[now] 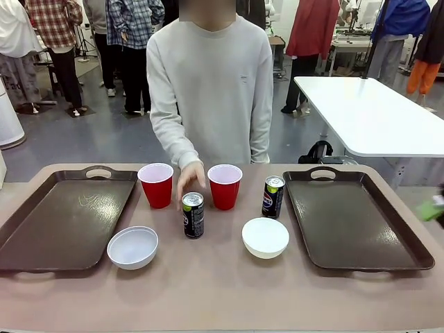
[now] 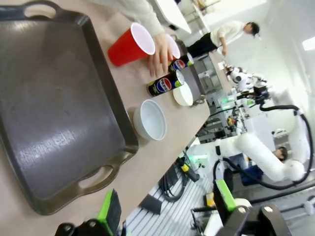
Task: Prepare tableware on both trays.
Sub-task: Pick up a Picnic Bowl from the table and place it on a Handle tray.
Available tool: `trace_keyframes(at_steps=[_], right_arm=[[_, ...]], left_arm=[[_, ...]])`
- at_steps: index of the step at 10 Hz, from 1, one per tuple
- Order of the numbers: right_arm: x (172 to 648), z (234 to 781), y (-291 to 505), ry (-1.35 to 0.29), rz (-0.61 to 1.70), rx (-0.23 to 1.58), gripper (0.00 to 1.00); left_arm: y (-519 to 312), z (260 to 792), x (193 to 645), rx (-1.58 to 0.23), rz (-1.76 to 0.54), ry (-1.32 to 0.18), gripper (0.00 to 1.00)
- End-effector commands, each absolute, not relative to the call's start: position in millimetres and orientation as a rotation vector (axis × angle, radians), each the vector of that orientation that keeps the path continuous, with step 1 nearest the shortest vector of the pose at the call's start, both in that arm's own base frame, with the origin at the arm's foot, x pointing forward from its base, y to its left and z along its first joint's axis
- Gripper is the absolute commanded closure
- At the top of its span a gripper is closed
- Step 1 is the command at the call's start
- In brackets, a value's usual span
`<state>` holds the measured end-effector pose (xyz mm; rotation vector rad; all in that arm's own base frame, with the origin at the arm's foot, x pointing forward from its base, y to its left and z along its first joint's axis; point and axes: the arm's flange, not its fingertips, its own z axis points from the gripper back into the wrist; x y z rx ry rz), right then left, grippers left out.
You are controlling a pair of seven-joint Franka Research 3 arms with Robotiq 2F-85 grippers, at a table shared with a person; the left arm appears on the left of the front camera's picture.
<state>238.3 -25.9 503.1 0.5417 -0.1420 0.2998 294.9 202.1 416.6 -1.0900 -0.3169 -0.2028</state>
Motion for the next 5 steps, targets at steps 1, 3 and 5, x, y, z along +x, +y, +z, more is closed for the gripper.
trace_keyframes(at_steps=[1,3,5], right_arm=[[261.1,511.5,34.3,-0.006,0.296,0.362,0.0],[275.7,526.8,90.6,-0.035,0.274,0.255,0.0],[299.2,523.7,142.2,-0.075,0.208,0.146,0.0]], left_arm=[[204.1,419.0,294.1,-1.102,-0.198,-0.32,0.0],[204.1,419.0,294.1,-1.102,-0.198,-0.32,0.0],[204.1,419.0,294.1,-1.102,-0.198,-0.32,0.0]])
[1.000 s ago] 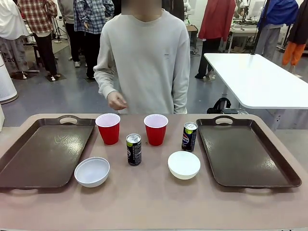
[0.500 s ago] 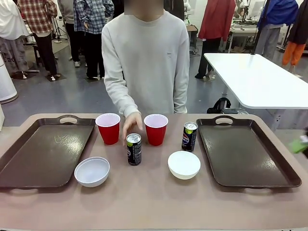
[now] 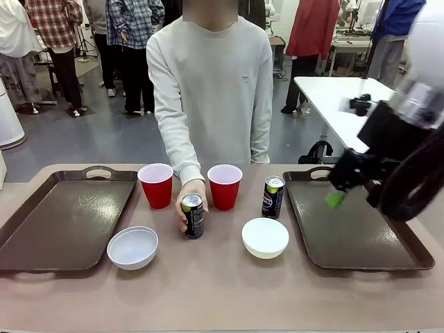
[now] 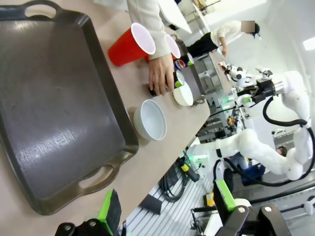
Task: Prepare tableware on both trays.
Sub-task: Pick up a Picnic Bowl from the table and place it on a Handle tray.
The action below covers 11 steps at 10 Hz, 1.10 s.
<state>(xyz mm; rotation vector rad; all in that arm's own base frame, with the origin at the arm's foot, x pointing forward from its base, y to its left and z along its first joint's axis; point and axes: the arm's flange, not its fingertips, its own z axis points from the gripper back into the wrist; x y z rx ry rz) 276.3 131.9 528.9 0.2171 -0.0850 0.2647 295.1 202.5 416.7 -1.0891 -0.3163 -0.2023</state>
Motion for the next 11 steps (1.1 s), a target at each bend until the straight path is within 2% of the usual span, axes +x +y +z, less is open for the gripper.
trace_keyframes(at_steps=[1,3,4,6,7,9,10,11], right_arm=[[308.0,515.8,161.3,-0.097,0.187,0.126,0.0],[333.2,490.2,174.3,-0.133,0.162,0.098,0.0],[302.3,514.9,164.6,-0.116,0.215,0.151,0.0],[302.3,514.9,164.6,-0.116,0.215,0.151,0.0],[316.9,503.1,169.7,-0.121,0.214,0.143,0.0],[331.3,479.2,176.9,-0.272,0.057,0.174,0.0],[347.4,456.3,193.0,-0.29,0.004,0.18,0.0],[356.1,428.3,210.6,-0.266,-0.004,0.112,0.0]], left_arm=[[204.1,419.0,294.1,-1.102,-0.198,-0.32,0.0],[204.1,419.0,294.1,-1.102,-0.198,-0.32,0.0],[204.1,419.0,294.1,-1.102,-0.198,-0.32,0.0],[204.1,419.0,294.1,-1.102,-0.198,-0.32,0.0],[204.1,419.0,294.1,-1.102,-0.198,-0.32,0.0],[204.1,419.0,294.1,-1.102,-0.198,-0.32,0.0],[204.1,419.0,294.1,-1.102,-0.198,-0.32,0.0],[204.1,419.0,294.1,-1.102,-0.198,-0.32,0.0]])
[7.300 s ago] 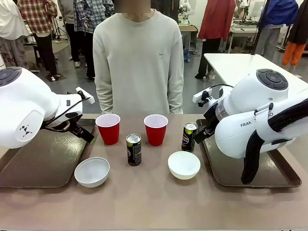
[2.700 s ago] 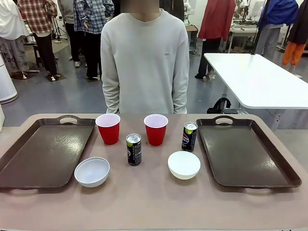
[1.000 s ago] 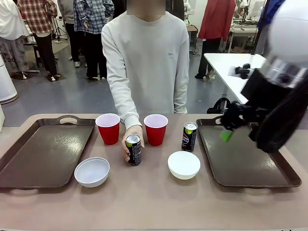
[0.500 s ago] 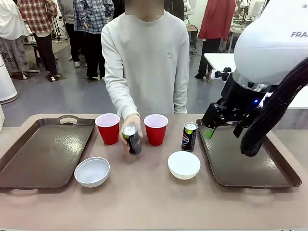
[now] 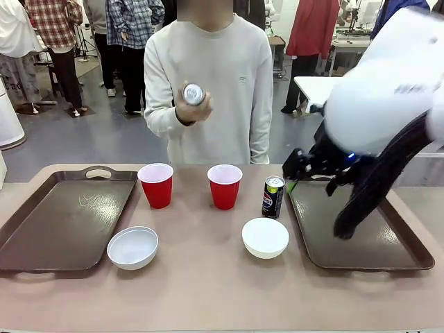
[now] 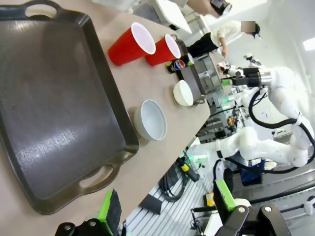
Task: Prepare tableware on both trays.
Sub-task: Pick up a Picnic Bowl from the table and place it on a Handle tray.
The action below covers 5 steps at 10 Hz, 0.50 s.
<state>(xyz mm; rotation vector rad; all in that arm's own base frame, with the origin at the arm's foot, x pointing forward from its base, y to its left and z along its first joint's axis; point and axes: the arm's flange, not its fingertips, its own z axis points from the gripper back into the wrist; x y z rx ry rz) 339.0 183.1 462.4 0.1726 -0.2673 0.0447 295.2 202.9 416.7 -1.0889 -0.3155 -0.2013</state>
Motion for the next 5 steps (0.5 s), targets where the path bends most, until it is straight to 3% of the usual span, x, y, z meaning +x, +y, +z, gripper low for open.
trace_keyframes(at_steps=[1,5], right_arm=[[366.9,402.4,215.8,-0.219,0.019,0.074,0.0],[372.9,371.8,226.0,-0.158,0.047,-0.003,0.0]], left_arm=[[204.1,419.0,294.1,-1.102,-0.198,-0.32,0.0],[204.1,419.0,294.1,-1.102,-0.198,-0.32,0.0]])
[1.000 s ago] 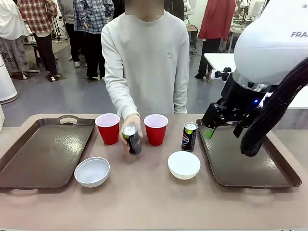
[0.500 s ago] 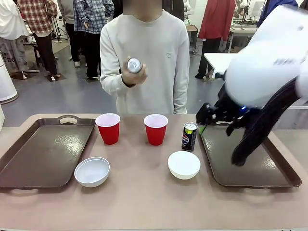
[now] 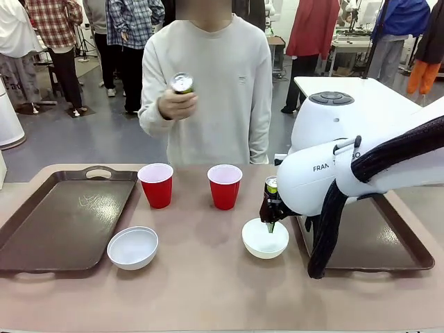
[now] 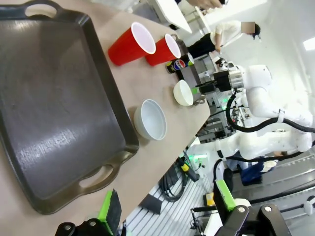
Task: Prepare tableware on both trays.
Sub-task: Pick up a Picnic Bowl from the table and place it on a Handle tray.
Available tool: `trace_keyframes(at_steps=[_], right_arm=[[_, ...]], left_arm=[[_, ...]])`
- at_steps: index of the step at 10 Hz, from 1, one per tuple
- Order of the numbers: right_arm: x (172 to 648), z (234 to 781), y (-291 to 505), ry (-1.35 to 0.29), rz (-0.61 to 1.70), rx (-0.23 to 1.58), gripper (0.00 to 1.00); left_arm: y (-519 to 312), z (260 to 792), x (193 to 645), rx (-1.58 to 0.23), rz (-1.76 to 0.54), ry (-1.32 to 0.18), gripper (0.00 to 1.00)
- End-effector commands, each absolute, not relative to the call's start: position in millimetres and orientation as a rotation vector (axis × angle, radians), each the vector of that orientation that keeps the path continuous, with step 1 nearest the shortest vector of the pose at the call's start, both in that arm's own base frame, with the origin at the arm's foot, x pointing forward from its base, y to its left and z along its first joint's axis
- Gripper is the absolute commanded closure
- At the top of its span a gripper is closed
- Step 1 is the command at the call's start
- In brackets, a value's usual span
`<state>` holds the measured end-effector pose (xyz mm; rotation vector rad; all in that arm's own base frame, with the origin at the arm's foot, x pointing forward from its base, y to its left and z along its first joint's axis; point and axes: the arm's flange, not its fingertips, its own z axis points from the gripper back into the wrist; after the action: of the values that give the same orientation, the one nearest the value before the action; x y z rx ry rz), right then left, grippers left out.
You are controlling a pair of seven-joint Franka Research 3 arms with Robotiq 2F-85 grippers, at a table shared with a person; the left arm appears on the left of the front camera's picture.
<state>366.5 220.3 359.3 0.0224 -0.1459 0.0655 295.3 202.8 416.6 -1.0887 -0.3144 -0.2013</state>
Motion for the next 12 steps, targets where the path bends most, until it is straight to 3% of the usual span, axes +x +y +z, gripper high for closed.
trace_keyframes(at_steps=[1,3,4,5,6,7,8,12], right_arm=[[373.5,373.5,226.2,-0.169,0.057,0.005,0.0],[374.8,369.6,223.3,-0.167,0.075,0.031,0.0],[377.4,366.1,223.1,-0.141,0.081,0.055,0.58],[379.4,361.5,223.2,-0.125,0.084,0.058,0.58],[380.5,356.6,223.8,-0.115,0.092,0.051,1.0],[382.1,351.2,221.9,-0.084,0.109,0.068,0.63],[383.7,346.3,220.0,-0.072,0.117,0.073,1.0],[382.9,342.3,216.2,-0.062,0.137,0.084,1.0]], left_arm=[[204.1,419.0,294.1,-1.102,-0.198,-0.32,0.0],[204.1,419.0,294.1,-1.102,-0.198,-0.32,0.0],[204.1,419.0,294.1,-1.102,-0.198,-0.32,0.0],[204.1,419.0,294.1,-1.102,-0.198,-0.32,0.0],[204.1,419.0,294.1,-1.102,-0.198,-0.32,0.0],[204.1,419.0,294.1,-1.102,-0.198,-0.32,0.0],[204.1,419.0,294.1,-1.102,-0.198,-0.32,0.0],[204.1,419.0,294.1,-1.102,-0.198,-0.32,0.0]])
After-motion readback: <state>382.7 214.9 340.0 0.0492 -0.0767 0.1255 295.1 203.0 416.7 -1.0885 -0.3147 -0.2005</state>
